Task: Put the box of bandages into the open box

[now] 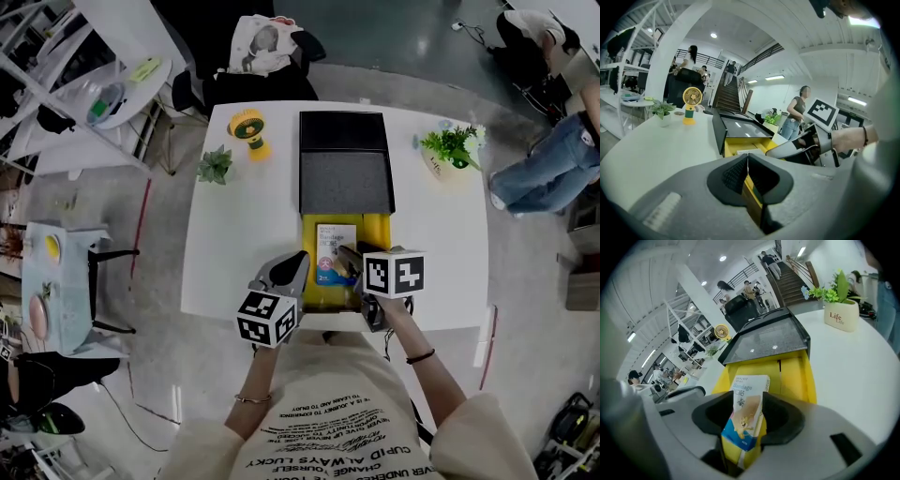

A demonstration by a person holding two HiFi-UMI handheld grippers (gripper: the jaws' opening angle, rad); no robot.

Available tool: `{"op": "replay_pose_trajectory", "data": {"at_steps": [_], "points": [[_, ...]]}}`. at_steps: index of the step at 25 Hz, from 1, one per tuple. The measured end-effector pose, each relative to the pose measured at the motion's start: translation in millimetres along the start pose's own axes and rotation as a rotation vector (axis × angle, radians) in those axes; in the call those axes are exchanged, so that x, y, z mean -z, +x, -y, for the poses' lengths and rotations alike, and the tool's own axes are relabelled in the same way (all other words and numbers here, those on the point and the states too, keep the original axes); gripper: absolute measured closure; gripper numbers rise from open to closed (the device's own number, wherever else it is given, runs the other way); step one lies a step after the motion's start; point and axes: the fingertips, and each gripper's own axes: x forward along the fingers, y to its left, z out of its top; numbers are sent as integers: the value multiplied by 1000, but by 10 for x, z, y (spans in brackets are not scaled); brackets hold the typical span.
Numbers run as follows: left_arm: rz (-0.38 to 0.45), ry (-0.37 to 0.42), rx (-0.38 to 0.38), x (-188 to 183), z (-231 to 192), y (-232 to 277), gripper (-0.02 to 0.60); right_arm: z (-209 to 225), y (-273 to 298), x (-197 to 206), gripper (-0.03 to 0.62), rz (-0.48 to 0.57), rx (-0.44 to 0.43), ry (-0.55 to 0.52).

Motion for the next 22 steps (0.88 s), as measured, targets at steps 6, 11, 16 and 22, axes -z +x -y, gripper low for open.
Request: {"op": "replay_pose_trajectory", "data": {"at_steps": [6,11,16,22], "points": [[47,24,0,-117,32,-49,558,-63,-166,-131,546,124,1,-102],[112,87,18,-341,124,-90,558,-164,-327,-256,585,223,-29,-169],[160,148,48,-522,236,-141,558,-291,-533,-436,589,350,-52,-278],[221,180,34,-754,287,-306,558,-426,-818,-617,589,483,-103,-300]]}}
